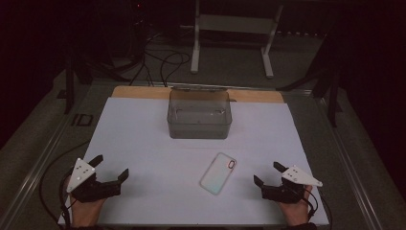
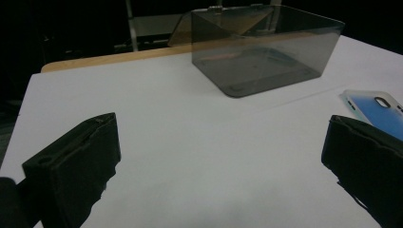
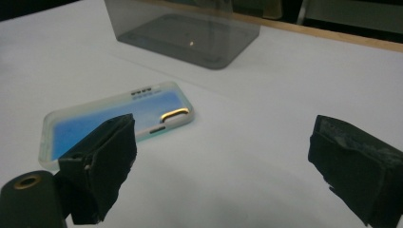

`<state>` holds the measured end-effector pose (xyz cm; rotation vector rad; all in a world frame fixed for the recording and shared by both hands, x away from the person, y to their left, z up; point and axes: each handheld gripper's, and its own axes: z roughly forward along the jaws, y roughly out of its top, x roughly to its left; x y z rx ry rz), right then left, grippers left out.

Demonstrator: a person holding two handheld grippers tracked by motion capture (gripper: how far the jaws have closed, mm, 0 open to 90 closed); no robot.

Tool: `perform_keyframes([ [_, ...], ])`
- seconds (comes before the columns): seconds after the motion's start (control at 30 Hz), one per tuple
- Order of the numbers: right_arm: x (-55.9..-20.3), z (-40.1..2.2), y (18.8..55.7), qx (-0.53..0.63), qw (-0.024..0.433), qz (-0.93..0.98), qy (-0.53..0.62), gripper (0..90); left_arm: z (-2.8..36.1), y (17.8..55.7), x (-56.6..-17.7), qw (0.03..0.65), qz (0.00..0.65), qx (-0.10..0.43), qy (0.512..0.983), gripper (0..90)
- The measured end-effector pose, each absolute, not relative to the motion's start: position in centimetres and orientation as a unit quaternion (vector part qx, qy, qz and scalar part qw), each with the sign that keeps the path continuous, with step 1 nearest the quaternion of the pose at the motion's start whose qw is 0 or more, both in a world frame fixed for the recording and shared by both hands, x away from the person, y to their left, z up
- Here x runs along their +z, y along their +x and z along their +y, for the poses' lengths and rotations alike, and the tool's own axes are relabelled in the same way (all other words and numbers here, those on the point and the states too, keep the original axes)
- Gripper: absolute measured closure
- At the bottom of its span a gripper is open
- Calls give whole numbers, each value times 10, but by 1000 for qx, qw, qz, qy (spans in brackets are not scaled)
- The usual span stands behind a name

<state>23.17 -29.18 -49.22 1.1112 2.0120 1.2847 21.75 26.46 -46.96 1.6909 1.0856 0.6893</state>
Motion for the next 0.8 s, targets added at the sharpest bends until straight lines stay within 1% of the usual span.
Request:
perform_keyframes([
  [0.4,-494,-291,233,470,254,744,402,87,256,220,-467,477,448,275,705,6],
  [0.6,-494,-290,234,470,255,744,401,87,242,224,-460,471,433,268,720,6],
  [0.8,-494,-290,234,470,255,743,403,87,232,228,-454,475,422,263,726,7],
])
